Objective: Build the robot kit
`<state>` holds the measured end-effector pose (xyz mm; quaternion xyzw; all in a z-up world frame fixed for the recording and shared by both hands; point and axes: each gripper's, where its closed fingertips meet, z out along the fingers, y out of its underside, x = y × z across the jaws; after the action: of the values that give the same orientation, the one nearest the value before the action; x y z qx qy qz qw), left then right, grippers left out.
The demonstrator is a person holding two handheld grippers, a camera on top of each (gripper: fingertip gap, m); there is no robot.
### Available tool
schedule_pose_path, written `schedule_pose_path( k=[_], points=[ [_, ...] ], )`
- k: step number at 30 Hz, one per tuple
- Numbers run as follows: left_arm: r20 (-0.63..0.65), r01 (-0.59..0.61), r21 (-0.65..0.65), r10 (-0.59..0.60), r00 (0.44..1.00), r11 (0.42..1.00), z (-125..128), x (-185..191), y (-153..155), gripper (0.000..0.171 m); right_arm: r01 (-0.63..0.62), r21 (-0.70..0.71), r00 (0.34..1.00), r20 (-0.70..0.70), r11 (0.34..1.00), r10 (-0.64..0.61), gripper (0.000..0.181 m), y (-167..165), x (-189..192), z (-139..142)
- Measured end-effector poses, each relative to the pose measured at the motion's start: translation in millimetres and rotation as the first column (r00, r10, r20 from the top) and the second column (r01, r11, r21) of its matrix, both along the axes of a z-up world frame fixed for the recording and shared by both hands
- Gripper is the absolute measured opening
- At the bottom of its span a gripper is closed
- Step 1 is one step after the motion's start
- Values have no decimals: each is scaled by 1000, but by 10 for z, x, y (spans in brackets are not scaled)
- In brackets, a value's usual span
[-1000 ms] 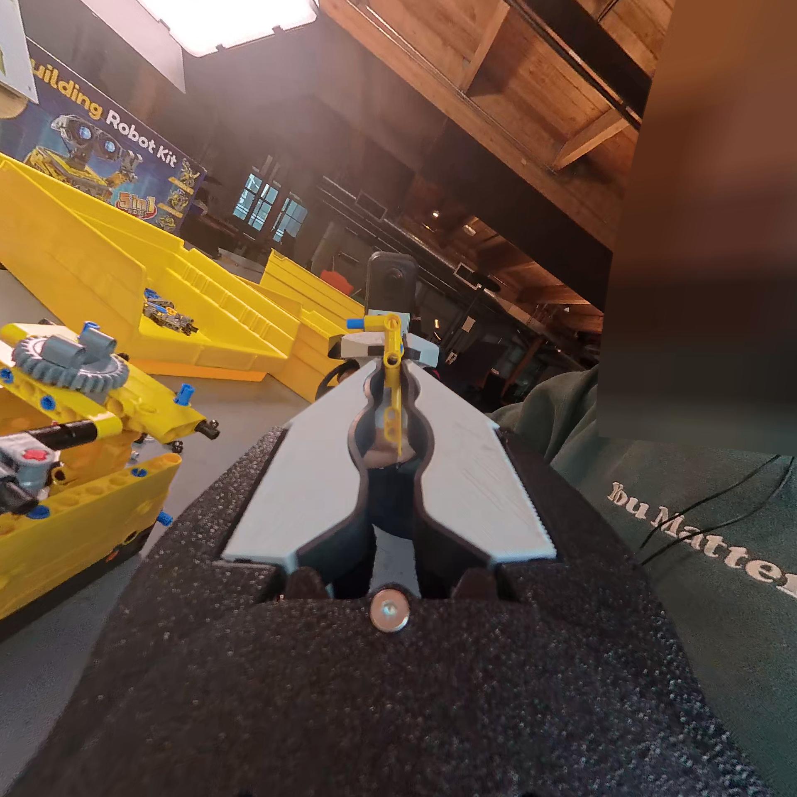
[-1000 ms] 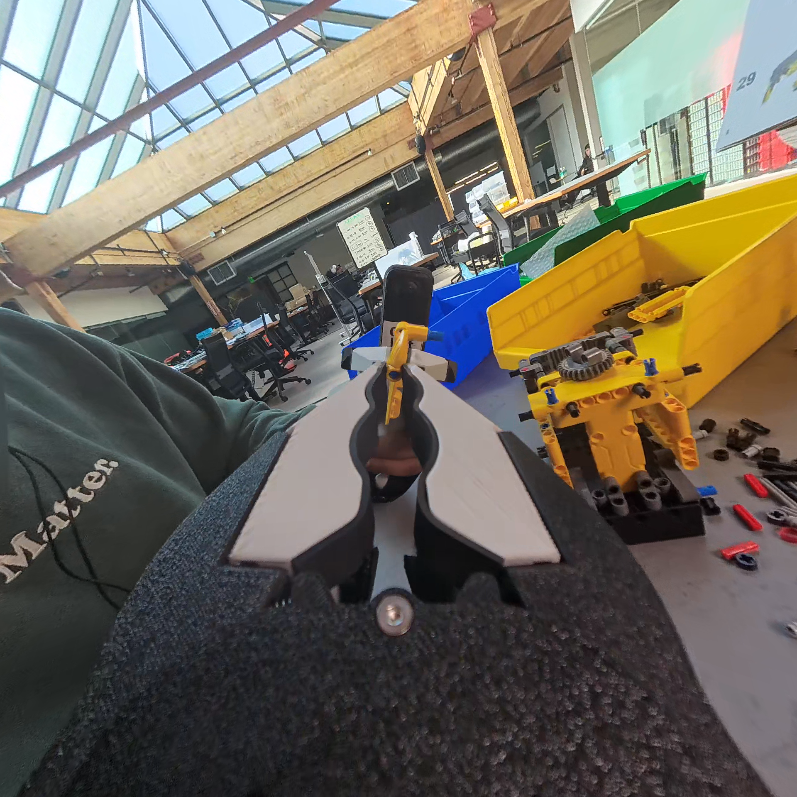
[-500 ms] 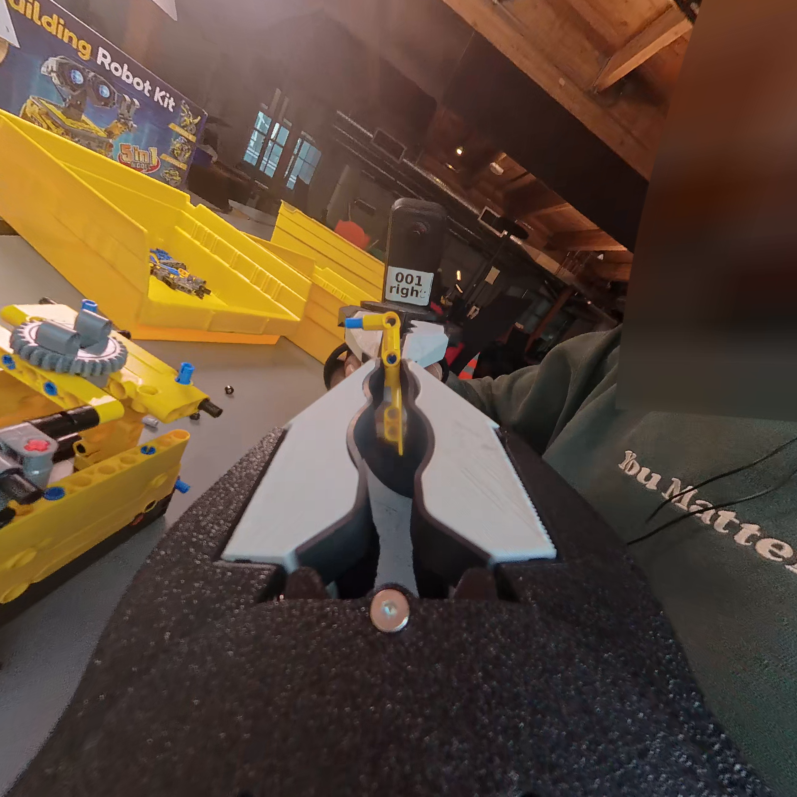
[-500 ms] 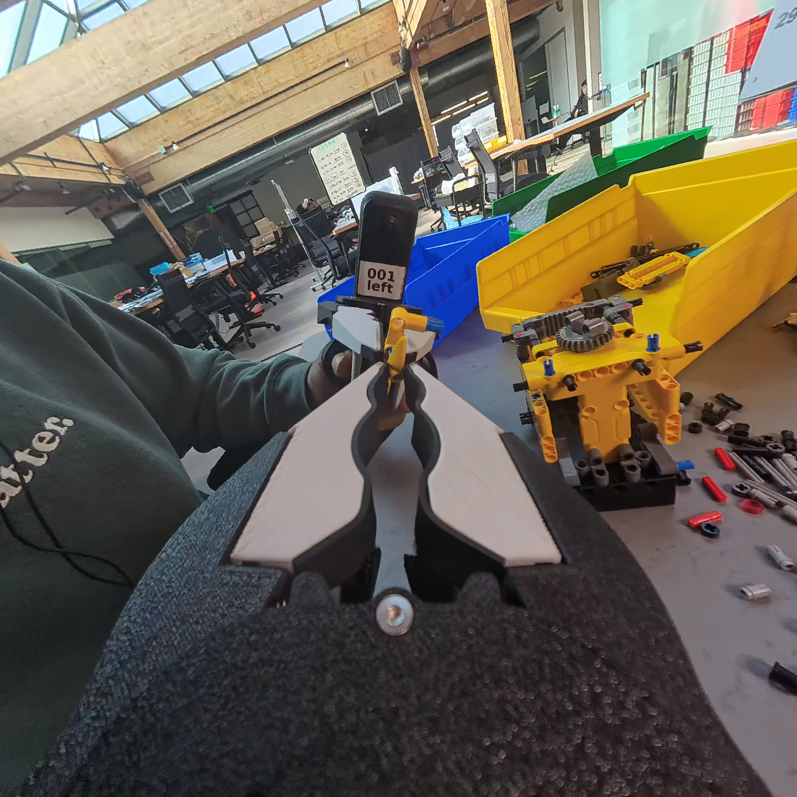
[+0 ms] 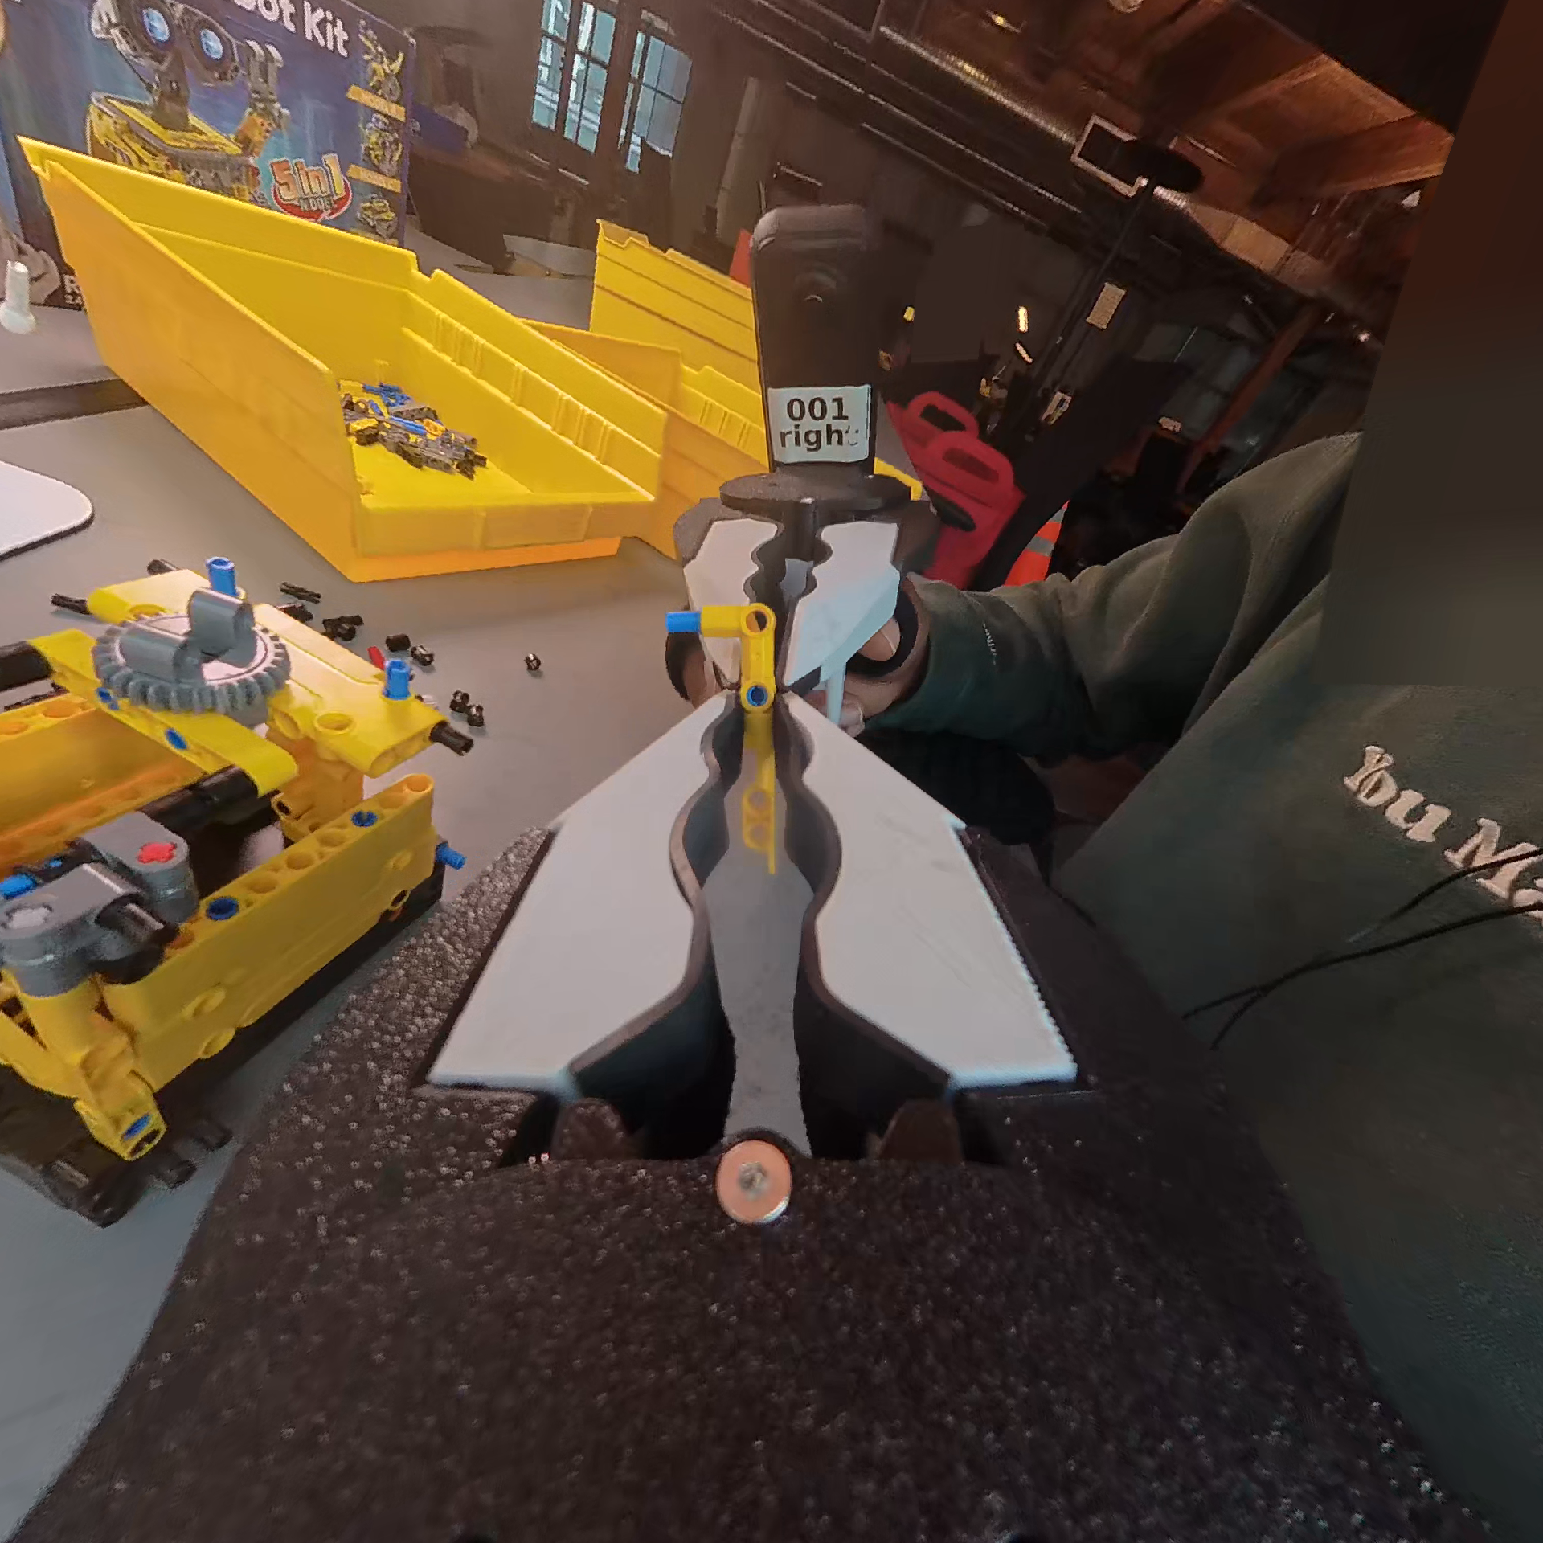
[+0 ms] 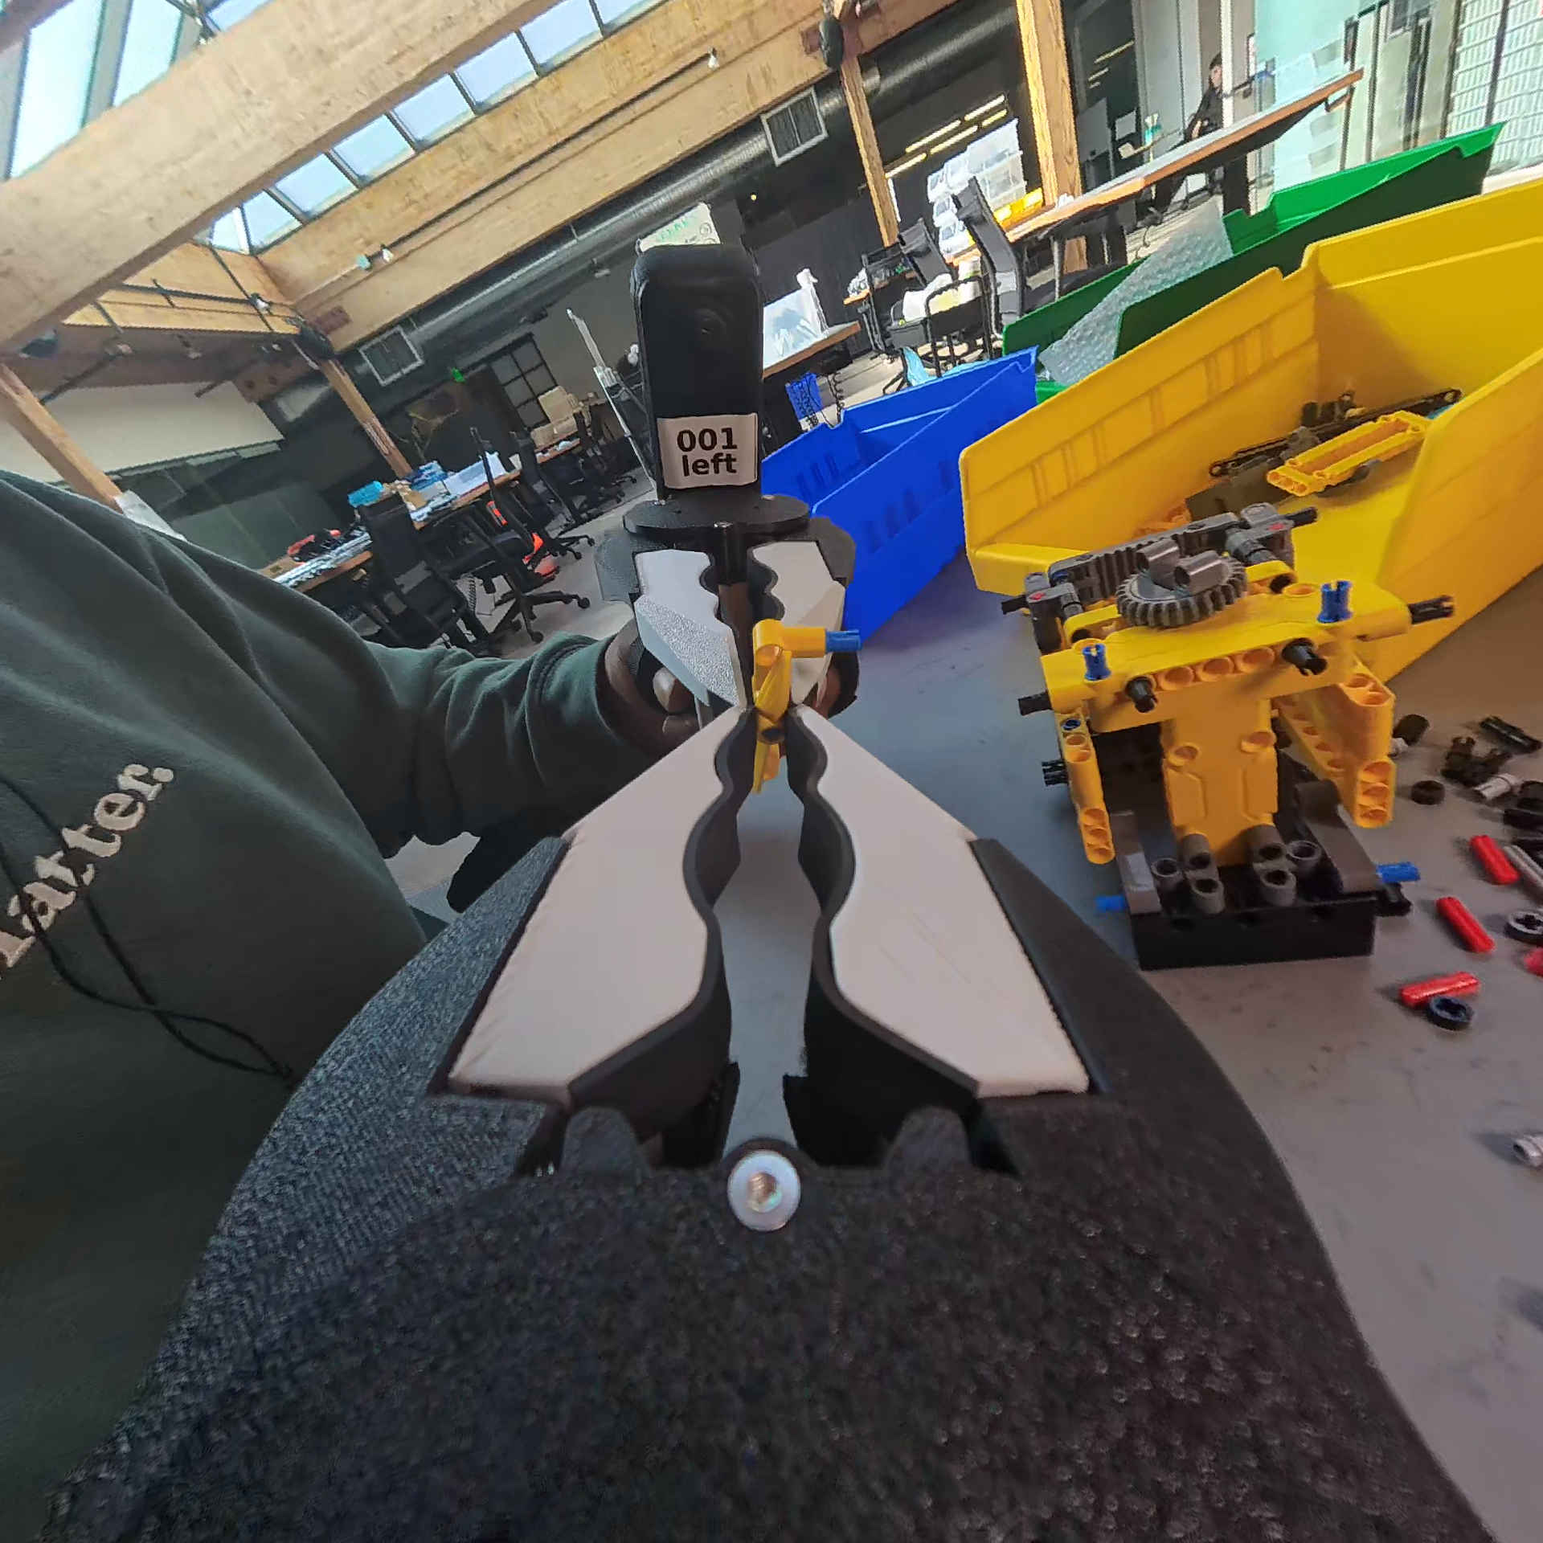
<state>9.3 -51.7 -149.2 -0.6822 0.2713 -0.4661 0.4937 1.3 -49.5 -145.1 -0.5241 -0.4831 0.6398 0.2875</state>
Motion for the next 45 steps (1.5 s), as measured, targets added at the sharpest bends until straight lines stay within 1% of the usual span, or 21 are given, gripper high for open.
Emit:
schedule_pose_path(
  k=[2,4,8,13,17,18,21,23,27,29,32,33,35,39,42,43,45],
  points=[
    [-30,7,-13,-8,1000,1000,-75,-1,-14,7,-23,-3,999,30,1000,23,5,-17,-2,-79],
    [-10,18,-26,-18,1000,999,-97,-1,-13,7,-54,-24,998,39,998,55,5,-22,-1,-112],
    [77,36,-53,-32,996,998,-17,11,25,6,-61,-27,998,1,998,61,6,29,15,-50],
    [115,56,-72,-48,992,996,-12,27,-5,6,-74,-8,997,6,997,74,6,2,32,-50],
    [148,42,-74,-30,989,996,47,-35,1,12,-54,26,998,19,998,53,6,57,57,-51],
    [146,36,-74,-25,989,997,47,-43,5,12,-50,35,999,24,998,49,6,60,58,-55],
    [121,21,-66,-13,993,998,27,-43,12,2,-54,39,998,27,998,53,6,36,55,-59],
    [115,15,-62,-8,993,998,29,-47,12,1,-53,51,998,32,997,52,6,27,51,-64],
    [95,2,-46,2,995,999,24,-53,14,1,-46,78,998,42,996,43,6,23,42,-79],
    [108,7,-53,-1,994,999,28,-56,14,1,-43,86,998,40,995,40,5,22,40,-75],
    [122,22,-61,-15,992,998,32,-52,4,10,-41,101,998,49,994,36,5,22,37,-97],
    [129,31,-64,-23,991,997,40,-45,-4,10,-45,105,998,53,993,40,6,14,38,-108],
    [111,20,-61,-13,994,998,17,-41,10,5,-53,103,997,53,993,48,5,-2,38,-110],
    [85,23,-41,-20,996,999,19,-36,-13,4,-55,111,998,49,992,50,5,-17,42,-96],
    [74,20,-23,-18,997,1000,28,-34,-22,7,-59,100,998,44,993,54,5,-19,40,-88],
    [68,27,-28,-25,997,999,14,-24,-28,11,-58,101,998,43,993,53,5,-17,39,-85],
    [41,31,-29,-30,999,999,-28,2,-34,12,-60,102,998,41,993,56,6,-22,41,-77]
  ],
)
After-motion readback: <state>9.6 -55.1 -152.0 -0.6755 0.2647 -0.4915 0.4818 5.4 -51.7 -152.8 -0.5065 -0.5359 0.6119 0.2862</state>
